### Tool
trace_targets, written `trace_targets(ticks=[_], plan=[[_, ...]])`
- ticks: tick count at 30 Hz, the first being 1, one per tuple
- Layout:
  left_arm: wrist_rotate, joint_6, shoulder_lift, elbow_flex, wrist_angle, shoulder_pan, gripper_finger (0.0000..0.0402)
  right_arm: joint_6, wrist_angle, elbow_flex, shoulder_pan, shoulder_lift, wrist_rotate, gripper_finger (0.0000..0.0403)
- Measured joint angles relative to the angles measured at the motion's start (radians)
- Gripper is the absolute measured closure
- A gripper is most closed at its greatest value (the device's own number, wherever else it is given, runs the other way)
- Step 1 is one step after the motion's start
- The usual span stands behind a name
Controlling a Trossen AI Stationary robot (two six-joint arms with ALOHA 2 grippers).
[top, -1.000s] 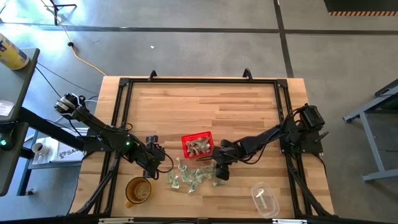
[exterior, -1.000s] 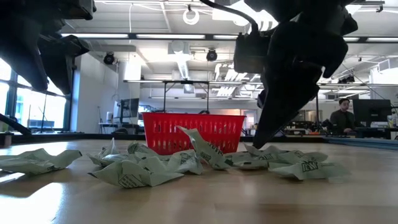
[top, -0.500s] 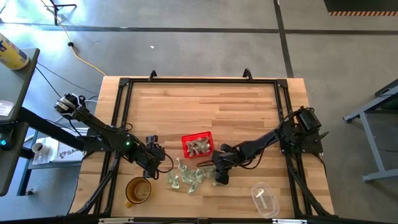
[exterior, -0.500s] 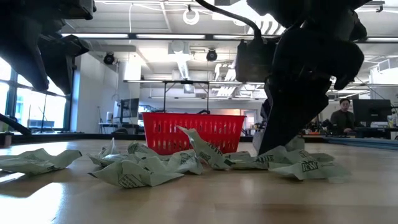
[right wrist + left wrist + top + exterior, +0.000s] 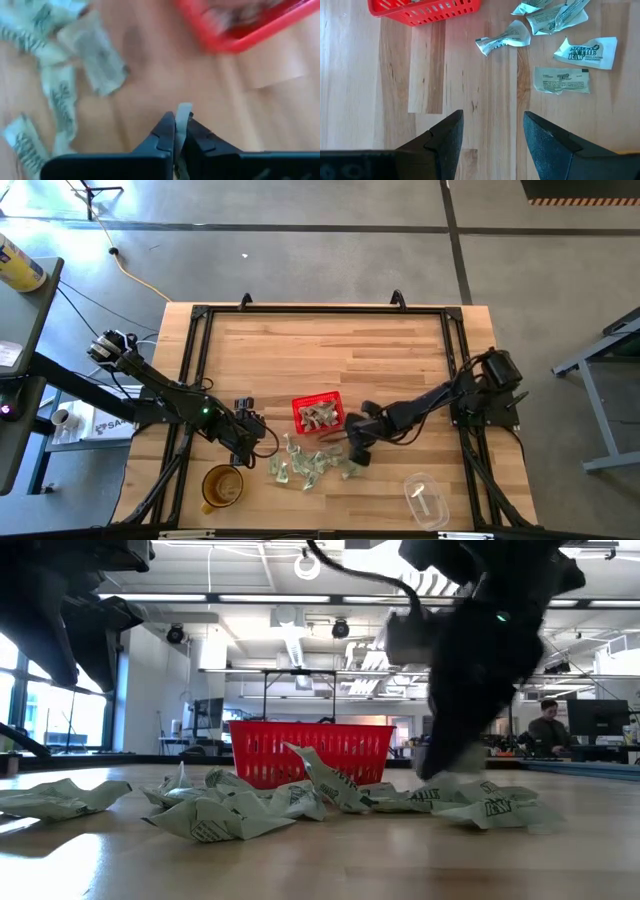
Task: Pick and place Stevia / Truvia into bins
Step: Put the stevia packet into the orange basket
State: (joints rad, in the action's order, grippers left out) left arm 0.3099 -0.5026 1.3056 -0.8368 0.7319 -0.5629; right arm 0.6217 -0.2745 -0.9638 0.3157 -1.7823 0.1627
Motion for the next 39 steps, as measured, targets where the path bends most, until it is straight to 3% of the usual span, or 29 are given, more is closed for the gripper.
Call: trace_targets(ticks=[4, 8, 11, 15, 19, 24, 27, 31, 34, 39], plan=[[0.000, 0.000, 0.000, 0.000, 0.001, 0.000, 0.0163, 0.014, -0.041, -0.023, -0.048, 0.094, 0.097, 0.0382], [0.000, 0.000, 0.000, 0.000, 0.001, 0.000, 0.0163, -0.103, -0.029, -0.095, -0.117, 0.164, 0.191, 0.0397], [0.021, 0.000, 0.000, 0.000, 0.001, 0.000, 0.0163, -0.238, 0.099, -0.136, -0.179, 0.153, 0.032, 0.0384], [0.047, 0.000, 0.000, 0.000, 0.000, 0.000, 0.0163, -0.226, 0.116, -0.162, -0.242, 0.054, -0.160, 0.0347], [0.047, -0.016, 0.000, 0.000, 0.000, 0.000, 0.0163, -0.104, 0.123, -0.183, -0.265, -0.031, -0.206, 0.0303], [0.049, -0.064, 0.001, 0.000, -0.010, 0.000, 0.0163, 0.008, 0.099, -0.242, -0.292, -0.023, -0.184, 0.0224], [0.034, -0.222, 0.015, 0.000, -0.023, 0.026, 0.0163, -0.042, -0.010, -0.281, -0.302, 0.019, -0.076, 0.0174], [-0.114, -0.559, 0.058, 0.000, -0.046, 0.117, 0.0163, -0.110, -0.313, -0.313, -0.283, 0.072, 0.100, 0.0117], [-0.177, -0.843, 0.090, 0.000, -0.137, 0.166, 0.0163, -0.091, -0.561, -0.309, -0.273, 0.086, 0.114, 0.0088], [-0.070, -1.003, 0.185, -0.015, -0.358, 0.177, 0.0163, -0.075, -0.704, -0.199, -0.253, 0.120, 0.160, 0.0073]])
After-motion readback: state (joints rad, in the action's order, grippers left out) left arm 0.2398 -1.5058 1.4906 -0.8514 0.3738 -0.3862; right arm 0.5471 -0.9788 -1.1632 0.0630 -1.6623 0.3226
